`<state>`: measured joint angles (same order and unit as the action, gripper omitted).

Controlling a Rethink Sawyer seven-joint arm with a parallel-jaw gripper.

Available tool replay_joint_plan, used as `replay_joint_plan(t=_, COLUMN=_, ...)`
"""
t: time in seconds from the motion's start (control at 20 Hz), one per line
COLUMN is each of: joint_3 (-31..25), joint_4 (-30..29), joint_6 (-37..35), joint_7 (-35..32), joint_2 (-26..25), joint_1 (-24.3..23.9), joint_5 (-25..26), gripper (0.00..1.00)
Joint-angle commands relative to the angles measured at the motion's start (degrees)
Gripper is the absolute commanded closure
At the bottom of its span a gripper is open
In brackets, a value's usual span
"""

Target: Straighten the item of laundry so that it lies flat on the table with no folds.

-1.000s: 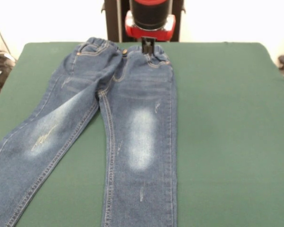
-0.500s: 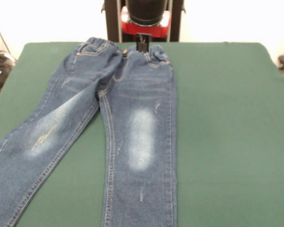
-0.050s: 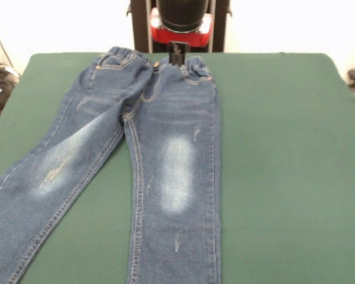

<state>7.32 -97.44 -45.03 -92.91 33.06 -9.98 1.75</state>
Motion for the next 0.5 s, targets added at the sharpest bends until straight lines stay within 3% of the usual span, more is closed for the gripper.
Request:
replay_joint_plan(t=0.05, joint_3=-3.6, joint_4=1.1, joint_6=-3.2, joint_7=-4.2, joint_2=-1.0, joint_1=-0.1, joint_5=1.3, gripper=1.0)
replay_joint_plan(t=0.5, joint_3=-3.8, joint_4=0.6, joint_6=-2.6, joint_7=-4.1, joint_2=-0.8, joint_1=-0.5, joint_5=1.0, gripper=1.0)
